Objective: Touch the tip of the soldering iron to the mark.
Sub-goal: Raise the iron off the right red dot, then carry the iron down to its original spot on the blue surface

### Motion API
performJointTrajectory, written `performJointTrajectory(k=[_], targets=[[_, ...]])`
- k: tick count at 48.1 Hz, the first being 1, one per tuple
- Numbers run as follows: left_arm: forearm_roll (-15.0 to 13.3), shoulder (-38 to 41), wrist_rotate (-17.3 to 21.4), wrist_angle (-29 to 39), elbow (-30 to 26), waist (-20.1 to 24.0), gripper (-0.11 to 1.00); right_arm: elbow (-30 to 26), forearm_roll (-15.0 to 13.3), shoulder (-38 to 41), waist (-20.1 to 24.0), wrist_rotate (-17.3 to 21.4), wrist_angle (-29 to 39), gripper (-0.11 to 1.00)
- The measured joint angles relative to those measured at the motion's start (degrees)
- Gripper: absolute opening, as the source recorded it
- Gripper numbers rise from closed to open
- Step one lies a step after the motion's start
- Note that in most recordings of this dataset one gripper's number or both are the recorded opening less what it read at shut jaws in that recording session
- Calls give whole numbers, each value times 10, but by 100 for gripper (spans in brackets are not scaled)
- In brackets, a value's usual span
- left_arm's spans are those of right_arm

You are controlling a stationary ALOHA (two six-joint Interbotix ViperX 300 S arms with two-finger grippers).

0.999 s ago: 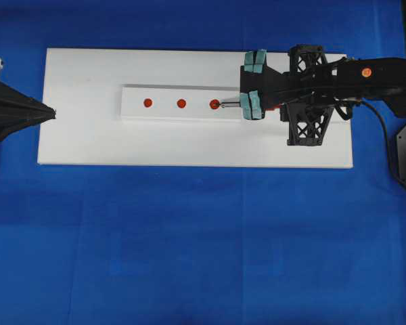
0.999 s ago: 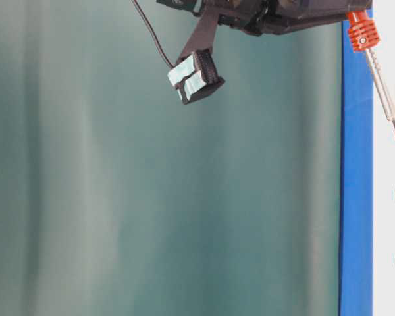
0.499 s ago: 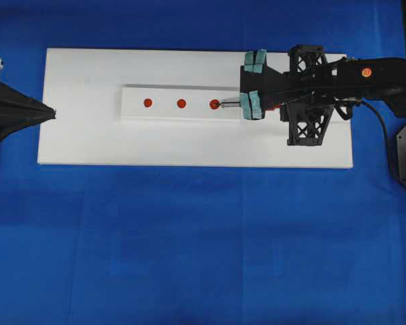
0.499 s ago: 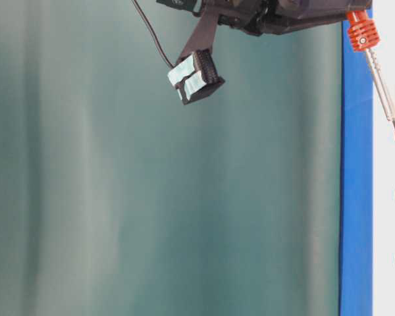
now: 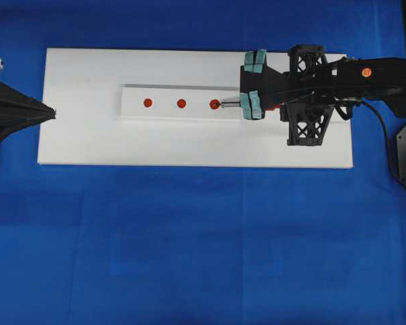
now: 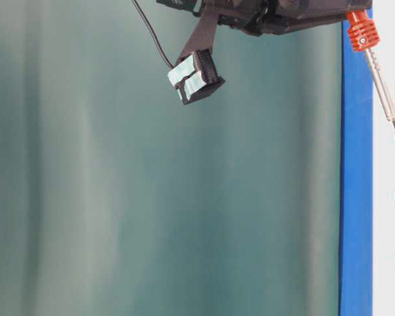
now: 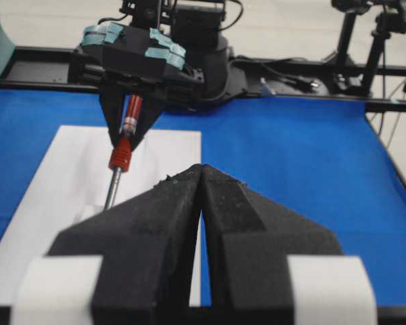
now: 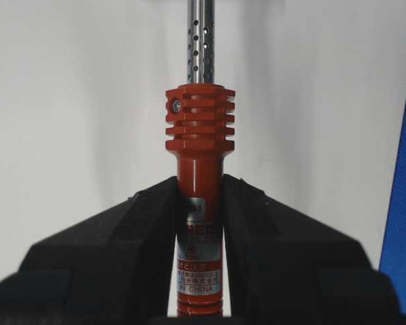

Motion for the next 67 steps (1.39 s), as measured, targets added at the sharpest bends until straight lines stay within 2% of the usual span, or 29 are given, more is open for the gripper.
performJointTrajectory(k=[44, 57, 67], targets=[[0, -1, 0, -1, 0, 1, 0, 0, 1, -4, 0, -1, 1, 6], [0, -1, -1, -1, 0, 0, 0, -27, -1, -69, 0, -4, 24, 6], [0, -1, -1, -1, 0, 0, 0, -69, -7, -120, 0, -4, 88, 6]])
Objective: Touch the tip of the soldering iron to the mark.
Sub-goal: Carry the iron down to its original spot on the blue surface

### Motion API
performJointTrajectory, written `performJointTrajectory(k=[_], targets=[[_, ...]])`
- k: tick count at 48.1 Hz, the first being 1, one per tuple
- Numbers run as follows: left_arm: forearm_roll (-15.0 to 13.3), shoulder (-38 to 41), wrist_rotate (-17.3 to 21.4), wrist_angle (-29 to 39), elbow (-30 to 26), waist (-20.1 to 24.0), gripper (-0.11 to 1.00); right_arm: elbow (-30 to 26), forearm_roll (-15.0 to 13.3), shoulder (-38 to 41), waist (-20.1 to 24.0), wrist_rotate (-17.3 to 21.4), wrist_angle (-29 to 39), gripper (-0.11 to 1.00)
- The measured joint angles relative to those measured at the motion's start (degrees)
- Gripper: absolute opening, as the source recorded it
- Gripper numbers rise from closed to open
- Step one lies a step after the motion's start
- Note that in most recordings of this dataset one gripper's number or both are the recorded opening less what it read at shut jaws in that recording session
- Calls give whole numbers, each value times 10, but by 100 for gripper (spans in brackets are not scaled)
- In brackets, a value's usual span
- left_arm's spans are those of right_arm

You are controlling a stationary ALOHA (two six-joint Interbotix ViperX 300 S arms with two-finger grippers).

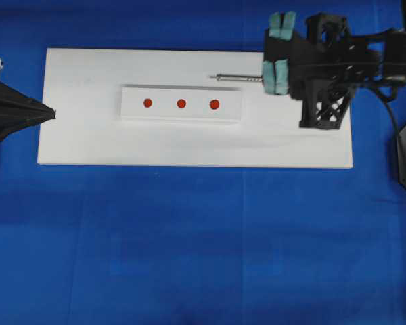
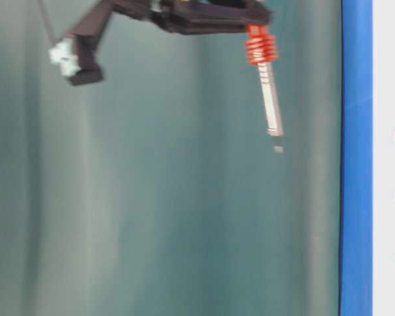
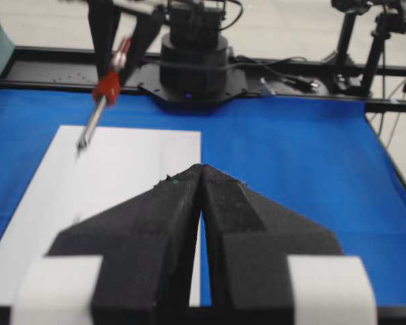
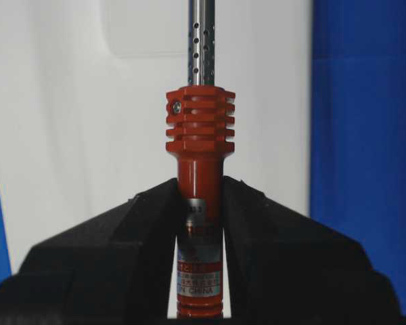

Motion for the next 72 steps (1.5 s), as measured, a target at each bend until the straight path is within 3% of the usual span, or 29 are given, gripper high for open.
performJointTrajectory(k=[9, 33, 40, 50, 57, 63, 72], targets=[[-1, 0, -1, 0, 0, 0, 0, -24, -2, -24, 0, -1, 35, 6], [-1, 0, -6, 1, 0, 0, 0, -24, 0, -25, 1, 4, 39, 6], [0, 0, -6, 0, 0, 0, 0, -24, 1, -29, 18, 14, 42, 6], [0, 0, -7, 0, 0, 0, 0, -15, 0, -40, 65, 87, 52, 6], [0, 1, -6, 1, 0, 1, 0, -10, -8, -42, 121, 146, 63, 6], [0, 0, -6, 0, 0, 1, 0, -11, -25, -42, 185, 215, 69, 6], [0, 0, -6, -3, 0, 0, 0, -10, -71, -29, 282, 335, 93, 6]])
